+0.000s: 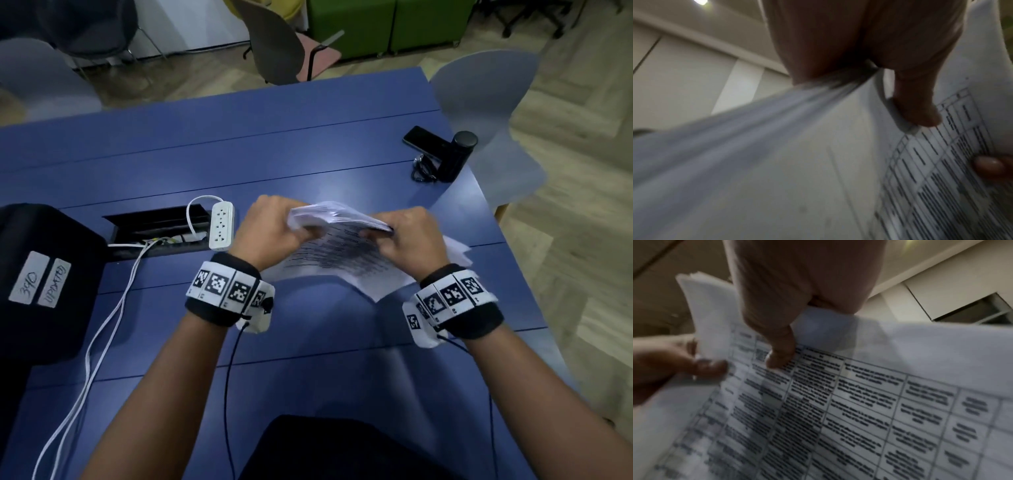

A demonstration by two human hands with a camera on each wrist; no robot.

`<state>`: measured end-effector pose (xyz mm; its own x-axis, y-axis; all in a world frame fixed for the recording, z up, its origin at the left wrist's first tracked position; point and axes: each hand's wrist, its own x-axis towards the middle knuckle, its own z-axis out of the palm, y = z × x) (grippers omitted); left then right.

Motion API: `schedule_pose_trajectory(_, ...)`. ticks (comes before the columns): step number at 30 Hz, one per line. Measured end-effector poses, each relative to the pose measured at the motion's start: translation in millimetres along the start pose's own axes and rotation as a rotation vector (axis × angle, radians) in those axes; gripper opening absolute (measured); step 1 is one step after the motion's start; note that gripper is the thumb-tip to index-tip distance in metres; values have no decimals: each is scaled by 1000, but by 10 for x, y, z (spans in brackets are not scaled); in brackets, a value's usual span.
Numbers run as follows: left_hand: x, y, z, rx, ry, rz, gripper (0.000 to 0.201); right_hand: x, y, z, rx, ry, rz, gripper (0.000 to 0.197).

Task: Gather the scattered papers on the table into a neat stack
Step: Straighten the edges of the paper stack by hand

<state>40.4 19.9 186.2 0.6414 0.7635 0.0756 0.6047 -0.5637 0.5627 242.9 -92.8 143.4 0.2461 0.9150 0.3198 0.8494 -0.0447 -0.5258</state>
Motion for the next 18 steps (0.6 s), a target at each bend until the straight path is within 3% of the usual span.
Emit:
schedule_pose_trajectory(3, -58, -224, -22, -279, 78, 4, 29, 83, 12, -197, -8, -21, 45, 16)
schedule_pose_trajectory(5, -149, -352, -144, -504, 147, -40, 8, 72, 277, -340, 24, 19, 235, 43)
schedule_pose_trajectory(7, -232, -491, -270, -677, 228, -85, 42, 12, 582, -502, 176, 42, 410, 65)
schedule_pose_trajectory(8, -269, -588, -299, -775, 268, -100, 45, -19, 680, -551, 340, 41, 456, 70)
schedule_pose_trajectory(9, -293, -646, -304, -854, 298, -105, 42, -47, 748, -541, 507, 33, 493, 68)
schedule_pose_trajectory(12, -279, -734, -166, -958, 330, -201, 38, -83, 639, -409, 861, -27, 509, 37)
schedule_pose_trajectory(15, -233, -631, 31, -986, 317, -178, 28, -74, 519, -306, 1010, 41, 470, 54)
schedule_pose_trajectory(18, -215, -487, 155, -1032, 366, -181, 39, -46, 468, -293, 1003, 181, 418, 52)
